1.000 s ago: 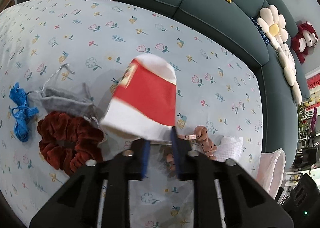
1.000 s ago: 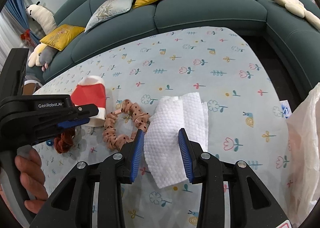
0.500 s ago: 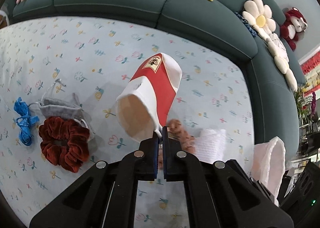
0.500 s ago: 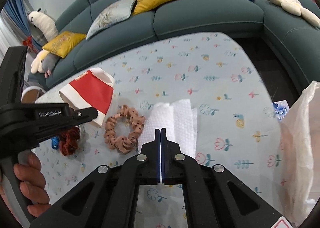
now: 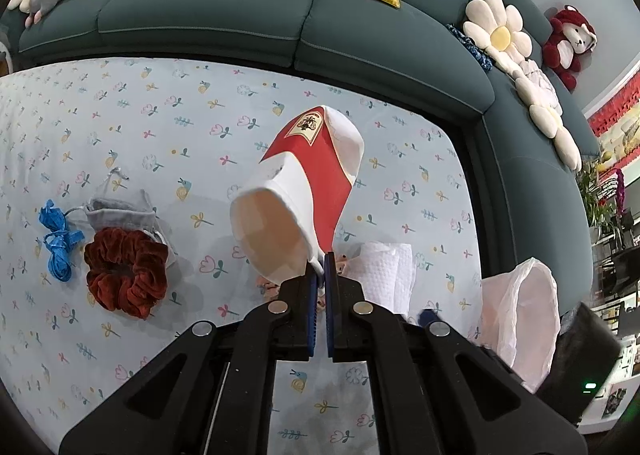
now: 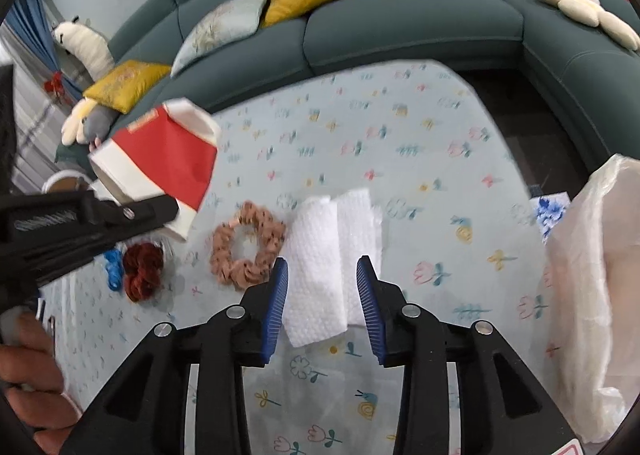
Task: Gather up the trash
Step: 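Lift the red cup with the left gripper while the right gripper lifts the tissue, then carry cup and tissue over the bin and open both grippers to drop them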
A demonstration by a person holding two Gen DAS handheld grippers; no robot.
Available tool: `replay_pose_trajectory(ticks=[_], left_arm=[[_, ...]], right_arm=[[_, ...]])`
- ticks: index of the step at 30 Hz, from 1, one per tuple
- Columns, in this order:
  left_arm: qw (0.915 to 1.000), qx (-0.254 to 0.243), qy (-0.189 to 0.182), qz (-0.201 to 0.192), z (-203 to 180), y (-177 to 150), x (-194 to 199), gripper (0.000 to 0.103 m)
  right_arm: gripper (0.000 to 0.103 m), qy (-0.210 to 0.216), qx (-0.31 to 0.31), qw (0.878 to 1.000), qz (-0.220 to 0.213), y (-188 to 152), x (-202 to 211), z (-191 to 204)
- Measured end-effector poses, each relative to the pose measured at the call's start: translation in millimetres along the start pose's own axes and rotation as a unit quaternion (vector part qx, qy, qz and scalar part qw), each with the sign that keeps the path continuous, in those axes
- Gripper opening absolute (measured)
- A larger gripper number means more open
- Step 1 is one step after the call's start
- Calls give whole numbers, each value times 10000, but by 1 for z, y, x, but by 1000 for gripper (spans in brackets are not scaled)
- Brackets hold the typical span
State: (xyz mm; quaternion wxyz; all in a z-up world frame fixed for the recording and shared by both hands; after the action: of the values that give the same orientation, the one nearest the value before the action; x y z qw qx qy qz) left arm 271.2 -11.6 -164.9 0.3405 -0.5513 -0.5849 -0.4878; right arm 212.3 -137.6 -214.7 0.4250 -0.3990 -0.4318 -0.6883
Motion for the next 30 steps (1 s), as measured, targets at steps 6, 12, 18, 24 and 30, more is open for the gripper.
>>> replay_pose_trajectory(ticks=[6, 12, 18, 24, 30], left_arm=[[9999, -71, 24, 68, -1, -2, -5, 3], [9999, -160, -1, 42, -13, -4, 1, 3], [9991, -403, -65, -112, -44, -9, 20, 3], [9964, -780, -150, -286, -88, -18, 42, 3], [9917, -1197, -219, -412, -137, -34, 60, 3]], right_arm=[[11, 12, 80, 9996, 258, -6, -24, 5], [7, 79, 18, 9999, -83, -4, 3, 1], [7, 109, -153, 9979, -622, 6, 58, -14], [7, 98, -297, 9926, -1175, 10, 118, -33], [7, 30, -454, 9844, -1702, 3, 176, -58]])
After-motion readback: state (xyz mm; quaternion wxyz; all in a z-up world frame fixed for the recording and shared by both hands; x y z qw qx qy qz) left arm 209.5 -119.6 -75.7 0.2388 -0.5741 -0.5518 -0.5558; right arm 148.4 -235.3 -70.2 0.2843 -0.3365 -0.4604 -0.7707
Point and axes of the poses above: each gripper's, at about its wrist camera, not at the fingertips, and x roughly against the way its jaws point, z to its left, y to its top, the point moved 5 cm from there along -x, roughly the way its jaws point, and after that the axes turned 13 degrees about z, right-handed, at the moved point
